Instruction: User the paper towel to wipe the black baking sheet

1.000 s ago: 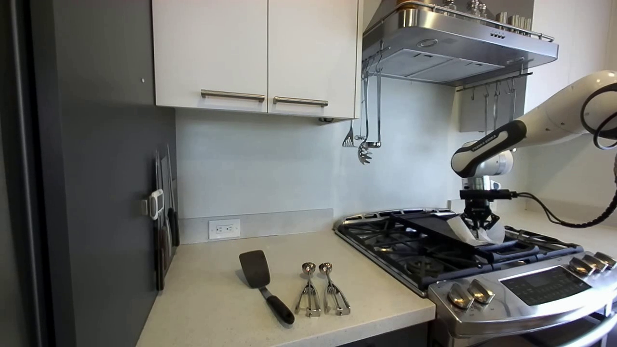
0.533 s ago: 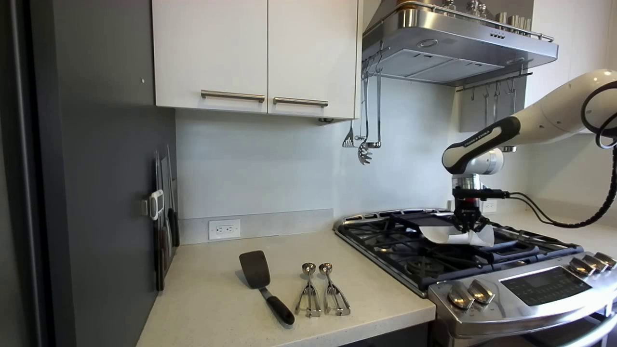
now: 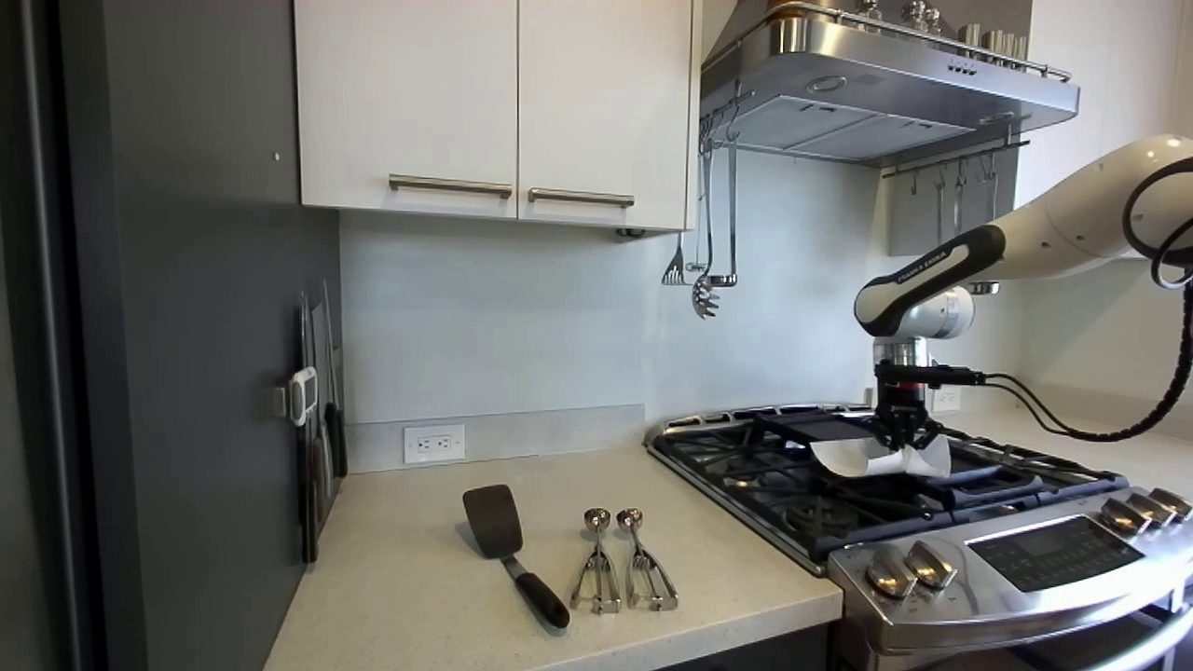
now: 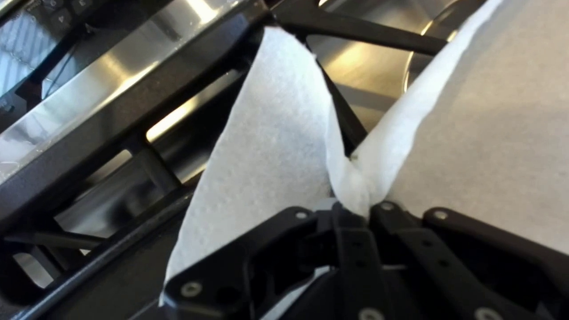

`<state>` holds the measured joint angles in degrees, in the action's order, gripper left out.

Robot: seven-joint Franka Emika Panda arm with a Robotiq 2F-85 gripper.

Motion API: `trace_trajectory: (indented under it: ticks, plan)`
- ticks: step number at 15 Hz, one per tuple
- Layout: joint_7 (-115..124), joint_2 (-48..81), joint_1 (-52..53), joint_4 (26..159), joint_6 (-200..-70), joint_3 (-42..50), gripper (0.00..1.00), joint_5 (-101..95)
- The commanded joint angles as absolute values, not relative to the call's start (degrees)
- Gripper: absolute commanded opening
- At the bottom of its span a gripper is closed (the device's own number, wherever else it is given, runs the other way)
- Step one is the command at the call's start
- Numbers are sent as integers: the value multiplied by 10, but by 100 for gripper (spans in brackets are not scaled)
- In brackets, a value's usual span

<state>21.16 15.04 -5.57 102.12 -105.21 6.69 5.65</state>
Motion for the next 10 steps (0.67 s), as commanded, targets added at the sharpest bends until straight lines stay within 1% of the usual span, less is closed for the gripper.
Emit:
trace_trajectory:
  ticks: [1,10]
  plan:
    - [234,167,-58,1022,-1104,78,0,53]
    - [310,183,-70,1025,-1186,127,0,6]
